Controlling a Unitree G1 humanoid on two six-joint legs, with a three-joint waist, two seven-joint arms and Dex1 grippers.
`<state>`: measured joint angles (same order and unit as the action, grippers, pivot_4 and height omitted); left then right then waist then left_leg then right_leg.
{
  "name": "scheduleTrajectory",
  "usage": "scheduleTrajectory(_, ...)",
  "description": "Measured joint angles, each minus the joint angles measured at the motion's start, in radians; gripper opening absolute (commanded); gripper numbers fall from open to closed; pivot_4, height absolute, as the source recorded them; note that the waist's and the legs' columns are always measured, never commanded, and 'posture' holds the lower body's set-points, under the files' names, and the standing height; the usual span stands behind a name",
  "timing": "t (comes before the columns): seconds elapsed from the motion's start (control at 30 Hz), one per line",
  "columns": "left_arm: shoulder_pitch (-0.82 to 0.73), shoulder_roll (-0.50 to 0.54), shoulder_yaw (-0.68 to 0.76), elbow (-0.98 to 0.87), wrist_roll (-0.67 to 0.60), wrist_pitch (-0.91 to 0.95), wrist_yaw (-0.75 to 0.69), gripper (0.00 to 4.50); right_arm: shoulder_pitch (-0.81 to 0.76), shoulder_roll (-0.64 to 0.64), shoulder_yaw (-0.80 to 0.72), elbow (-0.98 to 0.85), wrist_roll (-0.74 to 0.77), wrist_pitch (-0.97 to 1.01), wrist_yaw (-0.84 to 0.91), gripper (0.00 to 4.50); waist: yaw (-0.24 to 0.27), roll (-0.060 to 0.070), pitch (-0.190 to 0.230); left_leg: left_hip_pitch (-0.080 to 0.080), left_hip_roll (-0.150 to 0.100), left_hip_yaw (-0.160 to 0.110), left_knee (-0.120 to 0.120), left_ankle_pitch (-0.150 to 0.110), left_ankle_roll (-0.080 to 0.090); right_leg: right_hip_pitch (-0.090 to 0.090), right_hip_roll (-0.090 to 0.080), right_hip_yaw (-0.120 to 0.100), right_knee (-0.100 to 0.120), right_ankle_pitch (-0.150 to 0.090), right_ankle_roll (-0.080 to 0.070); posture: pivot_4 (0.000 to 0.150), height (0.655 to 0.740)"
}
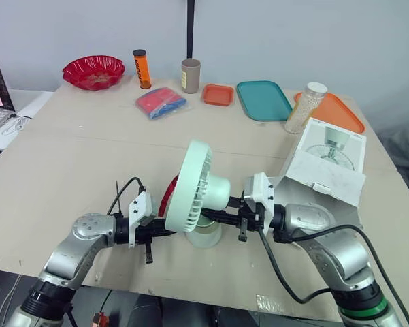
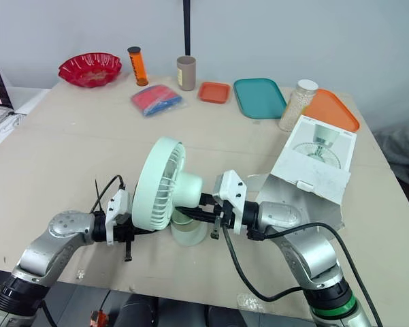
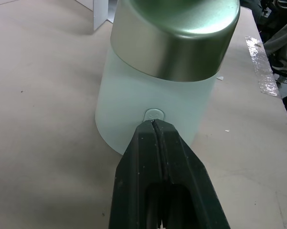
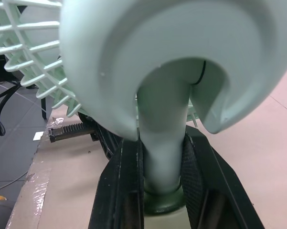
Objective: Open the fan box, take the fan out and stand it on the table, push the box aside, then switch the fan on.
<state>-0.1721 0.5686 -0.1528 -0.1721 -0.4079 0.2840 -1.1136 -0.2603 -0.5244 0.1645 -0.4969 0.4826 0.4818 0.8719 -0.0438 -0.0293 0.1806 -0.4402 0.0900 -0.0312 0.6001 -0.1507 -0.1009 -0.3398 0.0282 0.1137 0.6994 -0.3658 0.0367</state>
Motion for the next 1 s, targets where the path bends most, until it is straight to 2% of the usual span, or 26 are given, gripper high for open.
scheduleTrajectory(0.57,-0.010,-0.013,-0.004,0.035,0.008,-0.027,-0.014,0.02,0.009,-0.003,0.004,-0.012,-0.013,-0.008,-0.005,0.44,0.000,0.000,0.000,0.001,0.000,0.000,0.000,0.000,0.000,0.001,0.000,0.000,0.000,0.000,0.000,0.150,0.7389)
scheduleTrajectory(1.0,-0.018,-0.009,0.012,-0.016,-0.021,0.063,0.005,0.02,0.008,-0.003,0.015,-0.010,-0.020,-0.021,-0.005,0.44,0.000,0.000,0.000,0.001,0.000,-0.001,0.000,0.000,0.000,0.002,0.000,0.000,0.000,0.000,0.000,0.150,0.7389)
